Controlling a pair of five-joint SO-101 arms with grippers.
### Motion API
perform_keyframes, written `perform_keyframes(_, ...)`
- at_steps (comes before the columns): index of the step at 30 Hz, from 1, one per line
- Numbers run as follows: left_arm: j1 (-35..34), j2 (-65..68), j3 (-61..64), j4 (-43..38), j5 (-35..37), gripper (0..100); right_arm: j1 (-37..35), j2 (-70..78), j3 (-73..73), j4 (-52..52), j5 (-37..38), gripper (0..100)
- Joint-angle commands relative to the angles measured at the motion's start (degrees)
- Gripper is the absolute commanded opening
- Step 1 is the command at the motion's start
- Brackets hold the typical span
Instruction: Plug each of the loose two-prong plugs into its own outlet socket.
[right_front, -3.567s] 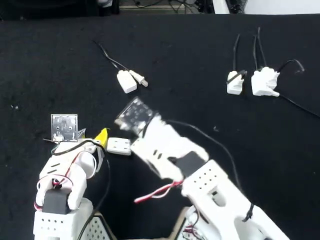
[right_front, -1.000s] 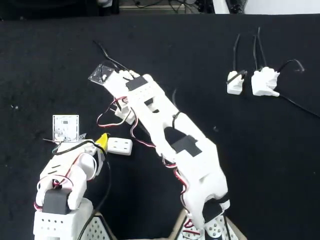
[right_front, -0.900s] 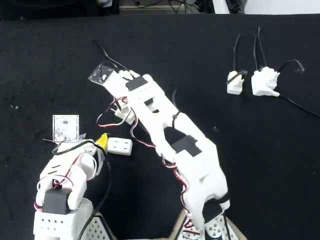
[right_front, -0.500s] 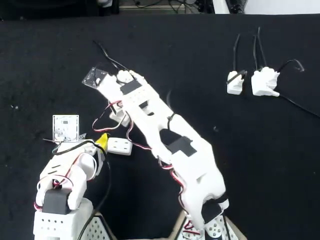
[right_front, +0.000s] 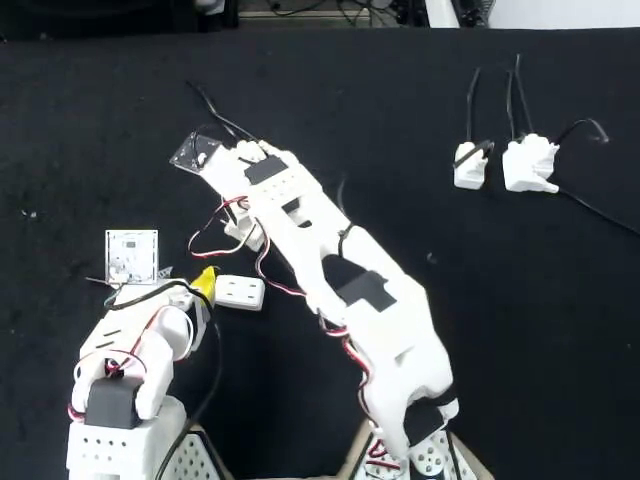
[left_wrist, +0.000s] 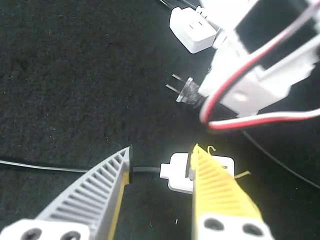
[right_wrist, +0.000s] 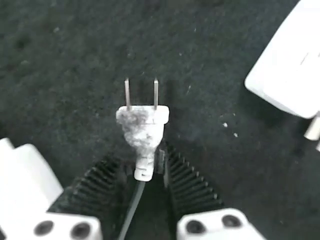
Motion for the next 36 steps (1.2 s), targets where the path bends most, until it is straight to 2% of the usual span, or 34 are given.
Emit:
perform_keyframes(1, -0.57, -0.18, -3.65, -0.35, -0.18, 21, 0.35, -9.71, 2.15, 1.58, 0.0, 1.1)
perform_keyframes(4, -0.57, -0.18, -6.73, -0.09, 0.18, 21, 0.35, -15.78, 9.45, -0.97, 0.0, 1.1)
perform_keyframes(8, -0.4, -0.18, -9.98, -0.44, 2.64, 21, 0.26, -26.07, 24.57, -10.73, -0.18, 1.1)
perform_keyframes(13, -0.31, 0.18, -7.52, -5.98, 2.99, 21, -0.44, -39.08, 43.38, -26.46, -3.87, 1.1)
perform_keyframes(16, -0.13, -0.09, -5.67, -8.44, 3.08, 21, -2.37, -44.97, 50.59, -31.47, -5.98, 1.1)
perform_keyframes(26, -0.04, -0.09, -3.91, -8.88, 5.1, 21, -6.24, -55.34, 57.27, -33.32, -8.79, 1.1)
perform_keyframes(36, -0.4, -0.09, -1.45, -8.88, 2.73, 21, -8.79, -62.29, 58.59, -30.95, -8.79, 1.1)
